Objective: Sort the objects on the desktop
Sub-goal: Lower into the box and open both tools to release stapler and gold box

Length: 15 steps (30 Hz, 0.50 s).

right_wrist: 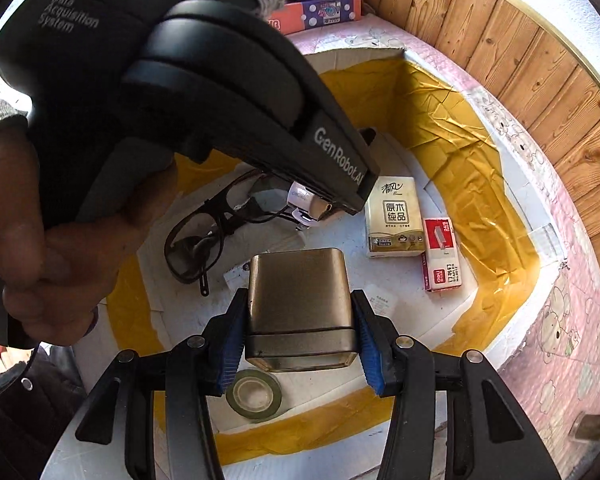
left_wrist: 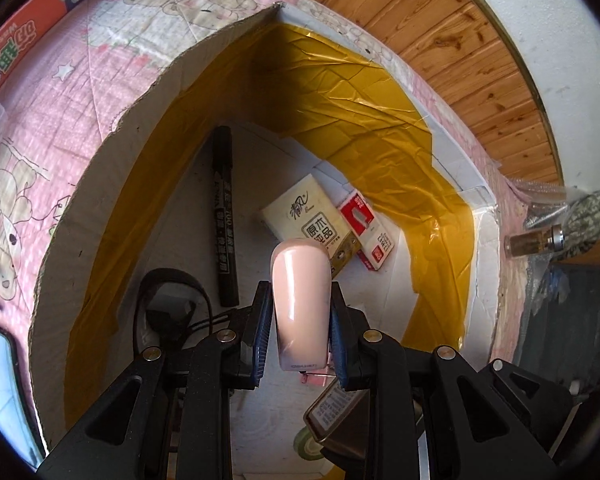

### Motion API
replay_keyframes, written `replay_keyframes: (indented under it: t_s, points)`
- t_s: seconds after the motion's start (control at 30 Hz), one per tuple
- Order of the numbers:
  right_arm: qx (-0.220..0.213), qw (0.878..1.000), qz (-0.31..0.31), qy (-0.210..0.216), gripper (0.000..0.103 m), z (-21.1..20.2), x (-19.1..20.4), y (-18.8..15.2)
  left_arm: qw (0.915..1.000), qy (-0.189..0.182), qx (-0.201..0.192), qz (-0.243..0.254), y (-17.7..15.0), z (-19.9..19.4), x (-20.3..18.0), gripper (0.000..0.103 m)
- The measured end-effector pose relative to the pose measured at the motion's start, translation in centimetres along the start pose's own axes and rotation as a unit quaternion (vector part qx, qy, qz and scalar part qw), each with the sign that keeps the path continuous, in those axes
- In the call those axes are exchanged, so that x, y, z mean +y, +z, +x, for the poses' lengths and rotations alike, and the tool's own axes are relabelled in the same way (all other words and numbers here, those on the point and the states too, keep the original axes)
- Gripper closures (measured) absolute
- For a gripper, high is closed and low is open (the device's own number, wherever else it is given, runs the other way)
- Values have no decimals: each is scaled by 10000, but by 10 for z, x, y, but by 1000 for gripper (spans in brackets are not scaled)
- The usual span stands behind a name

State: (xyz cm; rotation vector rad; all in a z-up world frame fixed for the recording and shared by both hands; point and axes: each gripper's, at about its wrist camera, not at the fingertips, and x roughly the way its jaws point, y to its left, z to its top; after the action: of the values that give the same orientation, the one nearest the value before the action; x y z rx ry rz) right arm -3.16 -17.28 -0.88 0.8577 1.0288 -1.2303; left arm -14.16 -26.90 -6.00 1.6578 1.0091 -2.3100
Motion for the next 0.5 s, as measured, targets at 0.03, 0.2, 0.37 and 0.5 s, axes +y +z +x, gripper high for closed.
replay_keyframes:
  t_s: [0.03, 0.2, 0.37, 0.5]
  points:
    - [56, 10000, -3, 27, 52, 2, 0, 1, 10000, 57, 2, 7, 0, 1, -1, 76]
    - [279, 9995, -1, 154, 52, 10, 0, 4, 9996, 246, 69, 75, 3, 7, -2, 76]
    - [484, 9986, -30, 189, 52, 15, 3, 7, 9991, 379, 177, 80, 5, 15, 0, 76]
    - [619, 9979, -2, 199, 52, 20, 5, 7, 9986, 459, 231, 95, 6, 18, 1, 76]
